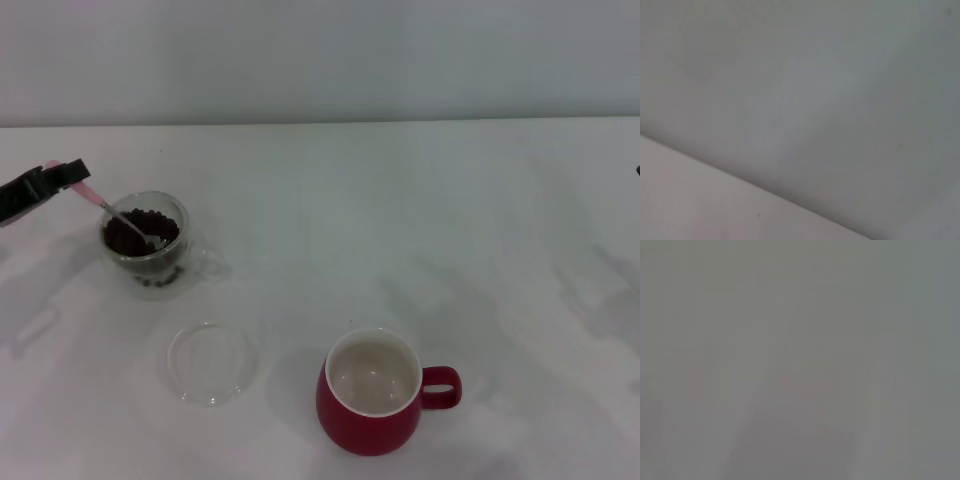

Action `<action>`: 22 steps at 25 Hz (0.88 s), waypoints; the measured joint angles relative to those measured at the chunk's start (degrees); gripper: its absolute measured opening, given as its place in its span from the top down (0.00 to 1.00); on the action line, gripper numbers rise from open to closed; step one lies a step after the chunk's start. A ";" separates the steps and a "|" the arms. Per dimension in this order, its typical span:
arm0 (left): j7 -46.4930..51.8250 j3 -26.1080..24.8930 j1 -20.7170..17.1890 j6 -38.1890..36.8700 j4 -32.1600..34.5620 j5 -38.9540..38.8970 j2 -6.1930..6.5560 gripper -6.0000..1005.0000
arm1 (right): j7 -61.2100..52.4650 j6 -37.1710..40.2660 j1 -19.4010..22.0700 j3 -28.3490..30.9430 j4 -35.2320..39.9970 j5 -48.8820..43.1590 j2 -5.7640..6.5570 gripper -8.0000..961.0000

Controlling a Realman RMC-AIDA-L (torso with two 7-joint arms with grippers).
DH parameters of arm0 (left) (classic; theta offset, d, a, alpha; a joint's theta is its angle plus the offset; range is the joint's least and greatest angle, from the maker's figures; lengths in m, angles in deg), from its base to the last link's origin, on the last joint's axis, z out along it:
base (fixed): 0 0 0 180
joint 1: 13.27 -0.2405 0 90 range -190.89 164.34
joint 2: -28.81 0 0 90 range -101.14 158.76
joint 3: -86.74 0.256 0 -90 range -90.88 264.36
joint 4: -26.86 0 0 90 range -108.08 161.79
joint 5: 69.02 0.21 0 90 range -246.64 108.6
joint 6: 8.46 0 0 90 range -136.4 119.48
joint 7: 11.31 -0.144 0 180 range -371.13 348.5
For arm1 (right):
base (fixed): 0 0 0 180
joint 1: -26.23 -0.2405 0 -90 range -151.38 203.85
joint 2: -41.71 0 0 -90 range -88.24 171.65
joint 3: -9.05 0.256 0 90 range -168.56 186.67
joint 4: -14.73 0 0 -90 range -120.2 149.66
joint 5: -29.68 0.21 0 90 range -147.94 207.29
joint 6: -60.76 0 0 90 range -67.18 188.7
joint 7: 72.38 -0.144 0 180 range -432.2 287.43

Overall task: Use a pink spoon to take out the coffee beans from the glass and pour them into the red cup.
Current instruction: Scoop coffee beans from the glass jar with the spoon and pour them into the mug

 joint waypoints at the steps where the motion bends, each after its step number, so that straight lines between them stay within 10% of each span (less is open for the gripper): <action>1: 0.50 -0.02 -0.33 -0.12 -0.02 -0.26 -0.12 0.87 | 0.00 0.00 0.00 0.00 0.00 0.00 0.00 0.32; 22: 1.31 -0.02 -10.47 -5.16 -3.77 -17.20 -1.59 0.87 | -0.14 0.23 -0.95 -0.26 0.38 -0.40 0.08 0.32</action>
